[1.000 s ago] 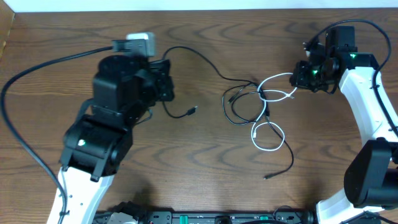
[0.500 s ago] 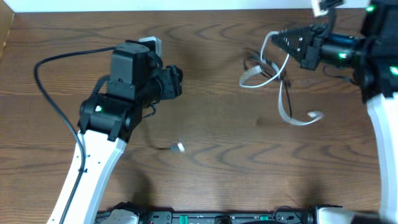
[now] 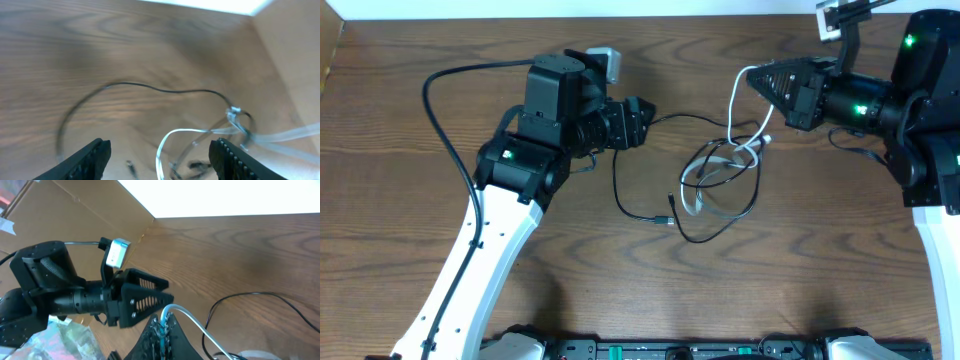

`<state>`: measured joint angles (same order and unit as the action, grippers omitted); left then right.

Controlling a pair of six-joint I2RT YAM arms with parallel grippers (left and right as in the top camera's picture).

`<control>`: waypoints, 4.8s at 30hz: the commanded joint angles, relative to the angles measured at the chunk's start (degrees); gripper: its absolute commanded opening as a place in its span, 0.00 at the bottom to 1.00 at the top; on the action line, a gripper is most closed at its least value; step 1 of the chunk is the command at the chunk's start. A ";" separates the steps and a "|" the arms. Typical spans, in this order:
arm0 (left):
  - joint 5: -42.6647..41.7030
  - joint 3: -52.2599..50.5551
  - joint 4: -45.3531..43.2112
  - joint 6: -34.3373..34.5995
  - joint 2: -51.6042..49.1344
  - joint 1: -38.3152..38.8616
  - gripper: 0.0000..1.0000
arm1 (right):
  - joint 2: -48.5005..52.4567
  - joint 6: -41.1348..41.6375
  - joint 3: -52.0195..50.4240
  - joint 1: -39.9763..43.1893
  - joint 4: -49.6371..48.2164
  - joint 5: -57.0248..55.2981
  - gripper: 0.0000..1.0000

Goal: Untangle cables

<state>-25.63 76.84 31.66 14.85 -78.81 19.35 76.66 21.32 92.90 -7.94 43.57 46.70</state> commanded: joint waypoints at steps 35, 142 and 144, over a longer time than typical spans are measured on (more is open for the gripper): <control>-23.12 0.31 -15.32 -15.02 -26.12 8.94 0.43 | -2.36 -1.53 2.95 6.86 -1.20 1.73 0.01; 8.41 0.70 -13.09 -4.46 -9.57 13.68 0.07 | -0.42 9.09 5.99 31.63 -16.37 8.81 0.58; 8.37 0.70 -13.05 -4.50 -6.19 13.31 0.07 | 0.46 3.72 5.99 28.76 -10.75 8.96 0.59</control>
<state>-17.63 76.75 18.44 11.94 -89.58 33.41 76.38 37.60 98.54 24.29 28.62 52.90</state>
